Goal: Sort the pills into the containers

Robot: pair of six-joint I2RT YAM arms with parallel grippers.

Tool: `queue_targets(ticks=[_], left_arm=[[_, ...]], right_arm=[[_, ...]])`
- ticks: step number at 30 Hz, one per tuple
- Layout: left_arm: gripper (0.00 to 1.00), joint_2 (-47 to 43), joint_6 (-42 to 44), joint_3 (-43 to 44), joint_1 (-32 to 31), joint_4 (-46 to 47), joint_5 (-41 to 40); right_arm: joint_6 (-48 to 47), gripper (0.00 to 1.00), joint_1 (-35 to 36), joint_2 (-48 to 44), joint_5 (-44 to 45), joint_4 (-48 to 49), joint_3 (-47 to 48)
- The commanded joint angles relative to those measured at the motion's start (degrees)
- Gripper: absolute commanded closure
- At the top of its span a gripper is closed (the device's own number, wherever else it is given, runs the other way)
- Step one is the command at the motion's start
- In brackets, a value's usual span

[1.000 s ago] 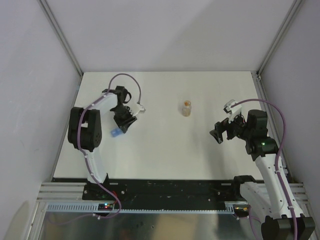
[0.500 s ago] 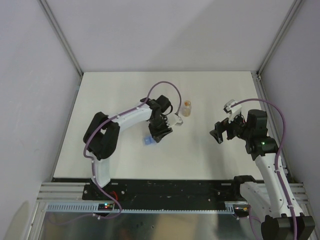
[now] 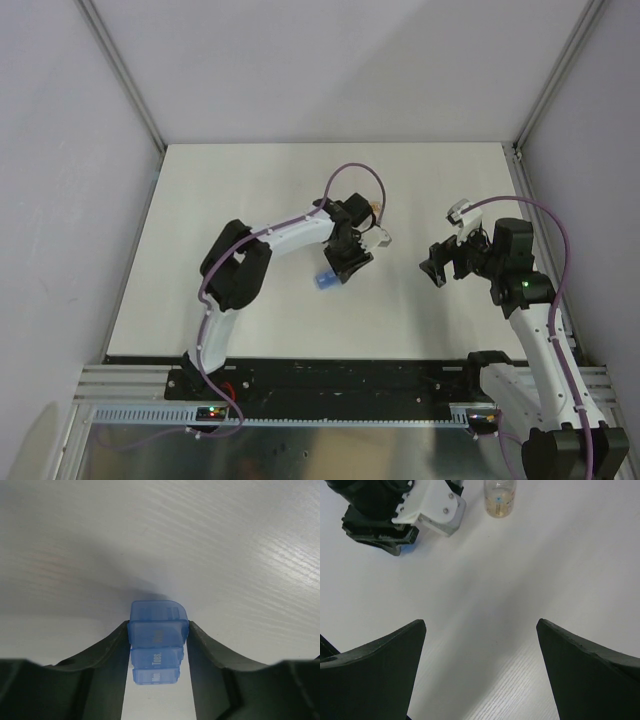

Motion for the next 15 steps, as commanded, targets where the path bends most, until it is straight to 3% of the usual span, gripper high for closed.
queue_targets(ticks=[1,9,15], left_arm=[[0.45,0.58,-2.17,2.64,-2.00,0.23,-1.00],[0.06,-3.56,-0.74,-0.43,-2.30,0.66,-0.99],[0.01,-10.09,2.54,-7.80,-0.81,3.79,-1.72]], right_arm=[[-0.44,0.00,-0.39,-0.08,-0.03,0.30,0.78],[-0.37,0.00,-0.58,-0.30,-0.41,0.23,0.79],[-0.40,0.00,-0.66,-0.47,-0.77,0.23,0.79]])
